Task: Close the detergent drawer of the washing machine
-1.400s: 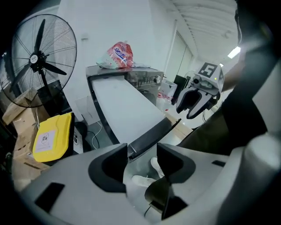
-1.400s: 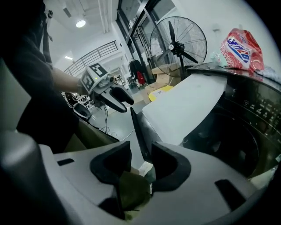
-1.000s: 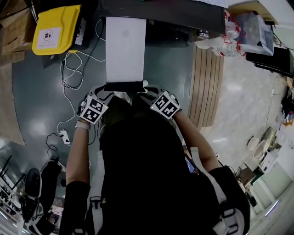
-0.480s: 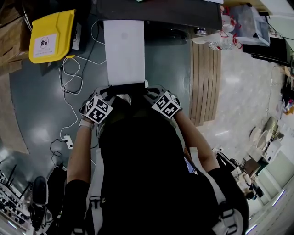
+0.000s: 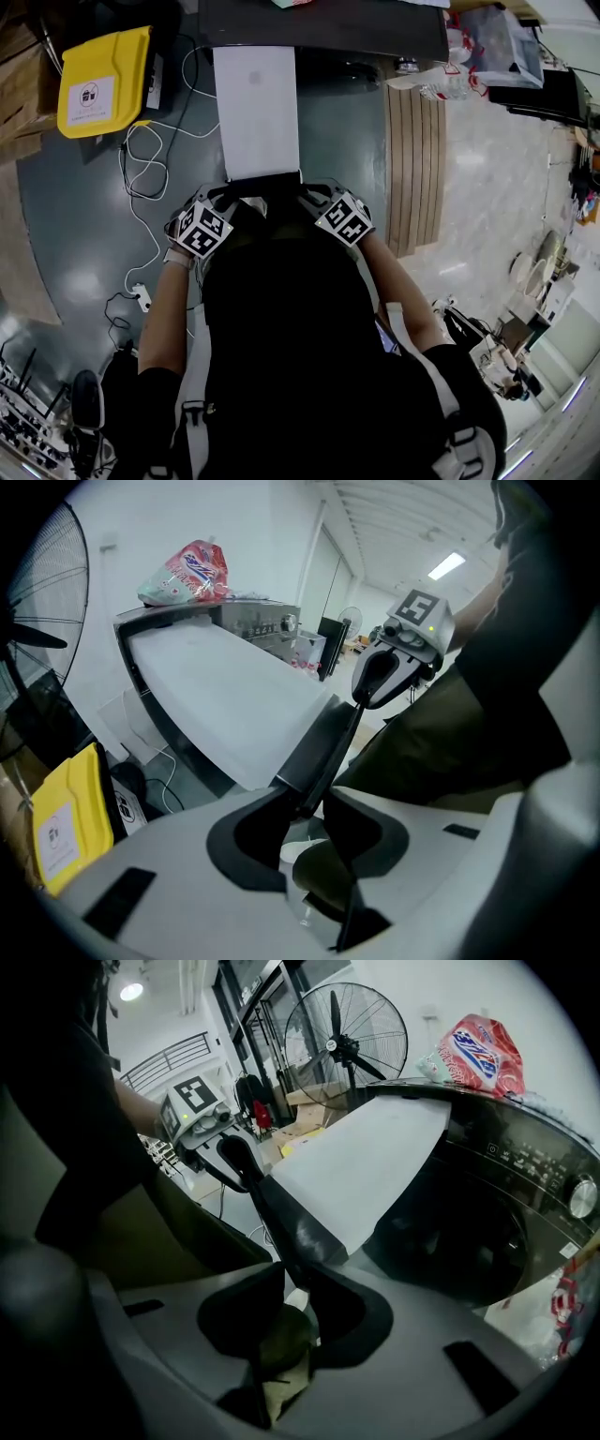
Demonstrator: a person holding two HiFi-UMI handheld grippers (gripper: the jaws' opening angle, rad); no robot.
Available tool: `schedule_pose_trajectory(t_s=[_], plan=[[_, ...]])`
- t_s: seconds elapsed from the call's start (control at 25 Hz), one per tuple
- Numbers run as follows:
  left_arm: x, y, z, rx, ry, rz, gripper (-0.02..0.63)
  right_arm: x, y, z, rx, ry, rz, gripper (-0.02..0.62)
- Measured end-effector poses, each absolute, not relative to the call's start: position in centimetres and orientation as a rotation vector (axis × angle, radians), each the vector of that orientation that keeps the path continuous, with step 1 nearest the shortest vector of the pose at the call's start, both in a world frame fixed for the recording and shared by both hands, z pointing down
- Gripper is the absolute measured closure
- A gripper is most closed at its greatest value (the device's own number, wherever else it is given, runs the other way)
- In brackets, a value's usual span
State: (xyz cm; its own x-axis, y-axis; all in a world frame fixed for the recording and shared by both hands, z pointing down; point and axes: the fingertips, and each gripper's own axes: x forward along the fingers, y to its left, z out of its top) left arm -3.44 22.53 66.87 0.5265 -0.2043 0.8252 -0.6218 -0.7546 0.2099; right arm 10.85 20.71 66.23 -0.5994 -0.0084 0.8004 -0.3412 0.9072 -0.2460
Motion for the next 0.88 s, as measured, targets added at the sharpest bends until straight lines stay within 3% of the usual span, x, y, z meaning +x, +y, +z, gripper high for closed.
schedule_pose_trajectory(t_s=[0.88], plan=[[-4.8, 20.9, 63.4, 2.431, -0.601, 1.040, 0.509, 9.8, 19.0, 62.1, 0.503, -2.213, 0.497, 0.497]])
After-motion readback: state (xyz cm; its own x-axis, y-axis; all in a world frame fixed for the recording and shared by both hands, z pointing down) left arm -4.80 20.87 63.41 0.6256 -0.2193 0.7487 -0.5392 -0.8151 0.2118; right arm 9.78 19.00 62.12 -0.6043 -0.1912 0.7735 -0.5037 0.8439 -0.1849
